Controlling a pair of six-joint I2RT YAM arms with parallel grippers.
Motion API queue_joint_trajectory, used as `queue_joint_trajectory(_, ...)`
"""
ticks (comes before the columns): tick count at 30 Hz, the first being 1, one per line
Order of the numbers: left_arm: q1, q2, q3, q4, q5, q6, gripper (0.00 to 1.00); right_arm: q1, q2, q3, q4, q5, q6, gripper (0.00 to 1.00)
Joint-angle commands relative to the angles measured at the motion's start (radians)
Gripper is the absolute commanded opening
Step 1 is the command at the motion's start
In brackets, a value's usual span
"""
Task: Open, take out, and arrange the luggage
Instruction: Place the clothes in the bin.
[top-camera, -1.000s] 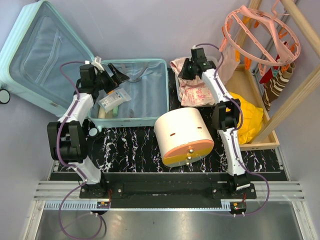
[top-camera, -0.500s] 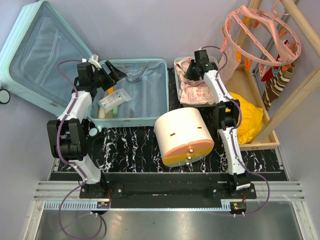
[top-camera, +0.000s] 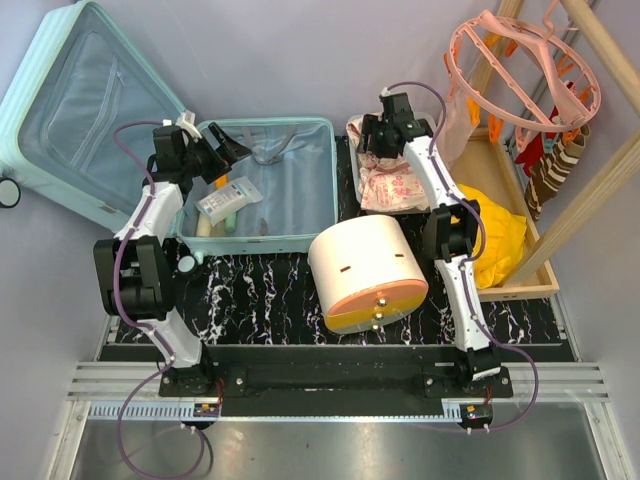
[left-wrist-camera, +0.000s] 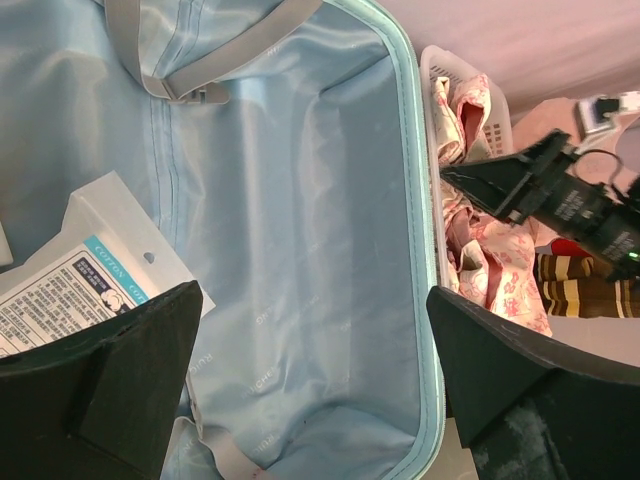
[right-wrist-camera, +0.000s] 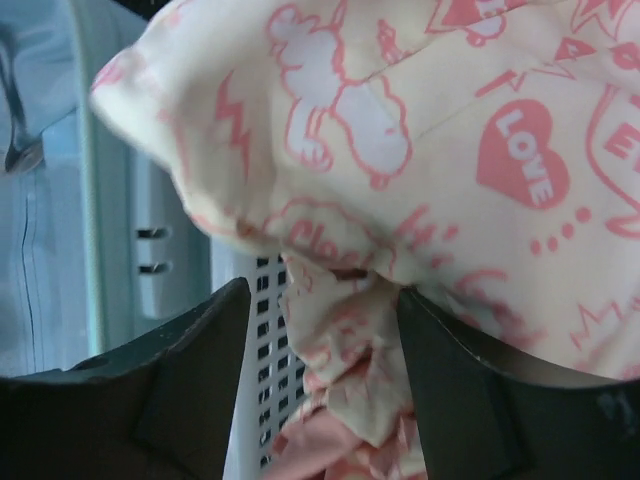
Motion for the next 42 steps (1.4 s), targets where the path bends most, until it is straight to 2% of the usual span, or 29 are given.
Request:
queue_joint_trajectory(1,0.004,-0.05,0.006,0.016,-0.011,0.011,0.99,0.008,-0.278,-0.075,0.002,-0.05,-0.148,0.71)
queue_joint_trajectory(3,0.001,-0.056,0.001,0.019,-0.013,0.013,0.99,0.009,-0.377,-0.157,0.005,-0.085,-0.18,0.71)
queue_joint_trajectory(9,-0.022,-0.126,-0.046,-0.01,-0.172,0.07,0.99,0.055,-0.592,-0.452,0.008,-0.044,-0.299,0.7)
queue_joint_trajectory(13,-0.025,-0.169,-0.036,-0.083,-0.277,0.131,0.99,0.063,-0.726,-0.648,0.007,-0.001,-0.242,0.65)
queue_joint_trajectory(16,-0.027,-0.186,-0.035,-0.128,-0.327,0.163,0.99,0.061,-0.845,-0.8,0.005,0.063,-0.189,0.58)
queue_joint_trajectory(18,-0.025,-0.194,-0.042,-0.145,-0.331,0.168,0.99,0.061,-0.925,-0.909,0.007,0.088,-0.159,0.53)
queue_joint_trajectory(23,-0.027,-0.203,-0.092,-0.127,-0.305,0.134,0.99,0.061,-1.01,-1.089,0.01,0.065,-0.101,0.51)
queue_joint_trajectory(29,-0.028,-0.209,-0.097,-0.119,-0.282,0.12,0.99,0.06,-0.956,-1.129,0.016,0.092,-0.086,0.48)
queue_joint_trajectory(34,-0.027,-0.229,-0.112,-0.117,-0.277,0.12,0.99,0.043,-0.927,-1.13,0.019,0.172,-0.037,0.45)
queue_joint_trajectory(42,-0.027,-0.245,-0.117,-0.117,-0.285,0.12,0.99,0.011,-0.896,-1.155,0.022,0.166,-0.009,0.42)
